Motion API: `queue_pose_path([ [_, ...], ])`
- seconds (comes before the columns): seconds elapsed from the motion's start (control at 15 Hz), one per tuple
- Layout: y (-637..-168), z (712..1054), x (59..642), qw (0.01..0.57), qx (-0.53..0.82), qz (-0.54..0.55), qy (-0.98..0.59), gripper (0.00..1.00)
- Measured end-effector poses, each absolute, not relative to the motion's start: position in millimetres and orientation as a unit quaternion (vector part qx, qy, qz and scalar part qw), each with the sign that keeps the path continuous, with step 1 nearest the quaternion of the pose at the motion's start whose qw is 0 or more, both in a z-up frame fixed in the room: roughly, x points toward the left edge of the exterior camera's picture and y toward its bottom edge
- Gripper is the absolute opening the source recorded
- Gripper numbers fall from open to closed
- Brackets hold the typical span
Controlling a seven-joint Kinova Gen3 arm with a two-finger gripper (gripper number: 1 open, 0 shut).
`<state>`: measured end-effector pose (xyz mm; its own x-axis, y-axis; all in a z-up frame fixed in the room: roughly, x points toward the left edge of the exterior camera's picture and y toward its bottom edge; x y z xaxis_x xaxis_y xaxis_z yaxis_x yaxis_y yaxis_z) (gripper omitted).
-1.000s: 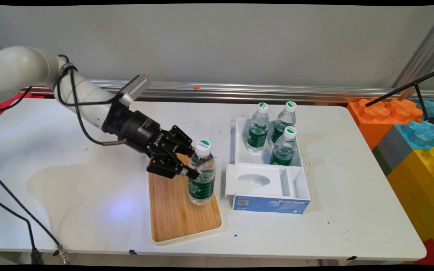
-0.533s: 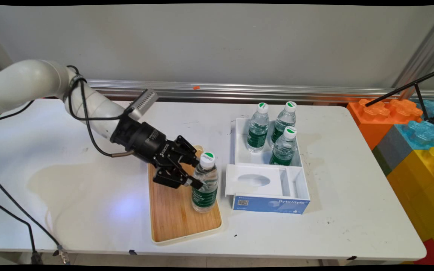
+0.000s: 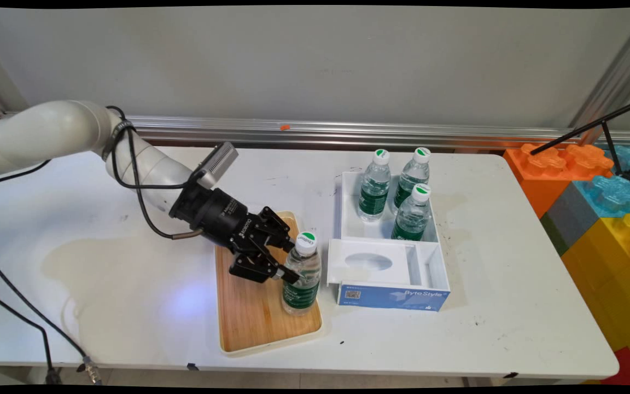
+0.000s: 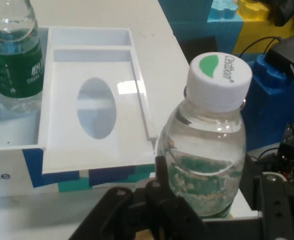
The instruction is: Place the picked object on the tray
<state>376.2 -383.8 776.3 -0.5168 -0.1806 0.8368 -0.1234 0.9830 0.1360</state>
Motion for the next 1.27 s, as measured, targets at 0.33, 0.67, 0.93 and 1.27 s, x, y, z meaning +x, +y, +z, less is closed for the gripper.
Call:
queue_pose_path([
  [0.33,-382.3,770.0,374.0,0.481,0.088,-0.031,-0.872,0.0],
  [0.67,-381.8,764.3,372.6,0.479,0.089,-0.033,-0.873,0.0],
  [0.93,-383.0,759.5,371.4,0.478,0.09,-0.033,-0.873,0.0],
  [1.27,-384.7,754.1,370.8,0.478,0.095,-0.033,-0.873,1.0],
])
